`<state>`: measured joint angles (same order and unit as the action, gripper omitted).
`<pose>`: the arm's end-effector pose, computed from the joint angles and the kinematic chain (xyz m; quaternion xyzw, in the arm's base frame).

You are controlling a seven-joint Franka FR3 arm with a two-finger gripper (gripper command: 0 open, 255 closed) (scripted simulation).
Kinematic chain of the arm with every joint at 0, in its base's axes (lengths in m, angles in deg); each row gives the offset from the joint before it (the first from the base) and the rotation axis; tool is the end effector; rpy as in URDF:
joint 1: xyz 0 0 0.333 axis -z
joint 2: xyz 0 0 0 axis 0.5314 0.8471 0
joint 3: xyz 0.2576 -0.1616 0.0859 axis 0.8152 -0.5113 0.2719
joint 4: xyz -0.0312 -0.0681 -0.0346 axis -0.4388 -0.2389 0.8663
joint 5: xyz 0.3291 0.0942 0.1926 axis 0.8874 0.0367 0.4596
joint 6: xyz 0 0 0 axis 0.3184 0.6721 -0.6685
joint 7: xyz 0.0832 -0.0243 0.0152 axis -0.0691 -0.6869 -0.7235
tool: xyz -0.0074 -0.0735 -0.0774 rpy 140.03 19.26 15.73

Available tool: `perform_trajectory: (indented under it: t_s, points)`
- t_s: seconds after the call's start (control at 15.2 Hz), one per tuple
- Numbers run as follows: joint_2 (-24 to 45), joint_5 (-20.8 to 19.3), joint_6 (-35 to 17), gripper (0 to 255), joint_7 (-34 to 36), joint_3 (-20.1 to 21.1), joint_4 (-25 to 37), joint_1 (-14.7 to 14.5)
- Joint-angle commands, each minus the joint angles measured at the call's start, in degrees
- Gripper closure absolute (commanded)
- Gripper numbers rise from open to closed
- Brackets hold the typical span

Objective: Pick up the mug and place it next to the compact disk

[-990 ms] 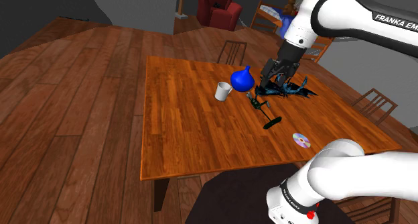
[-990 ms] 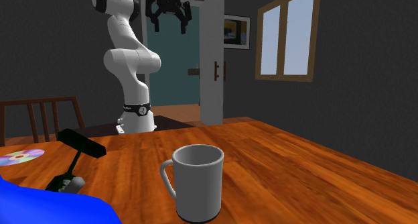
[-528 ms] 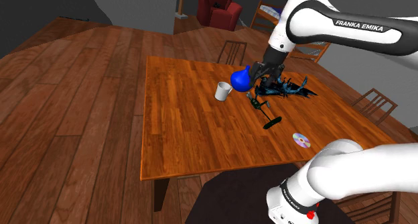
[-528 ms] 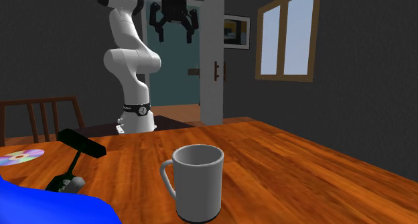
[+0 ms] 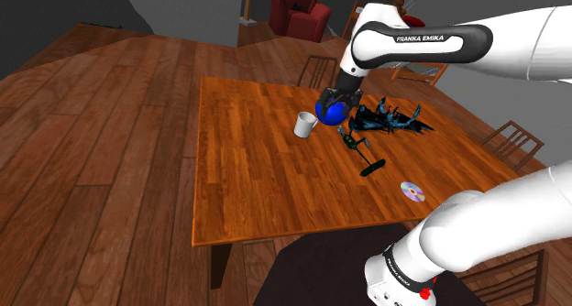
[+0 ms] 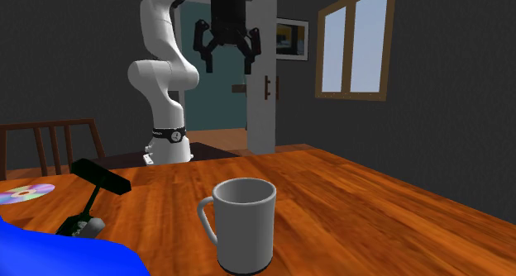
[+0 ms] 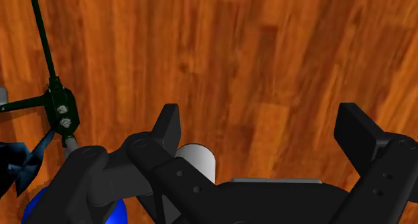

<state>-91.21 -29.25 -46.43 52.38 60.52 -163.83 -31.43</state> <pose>0.4567 -0.0369 0.4768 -0.9933 0.1153 0.0113 0.0022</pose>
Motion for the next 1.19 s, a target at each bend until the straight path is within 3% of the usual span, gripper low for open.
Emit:
perform_trajectory:
  t_s: [0.0,0.59,1.12]
  points:
    - [4.1,-0.2,-2.5,0,0.0,-0.3,1.6,0.3]
    - [23.6,-0.6,-9.5,0,-0.1,-1.6,14.1,1.4]
    - [41.5,-0.2,-10.9,0,-0.2,-2.4,30.5,2.9]
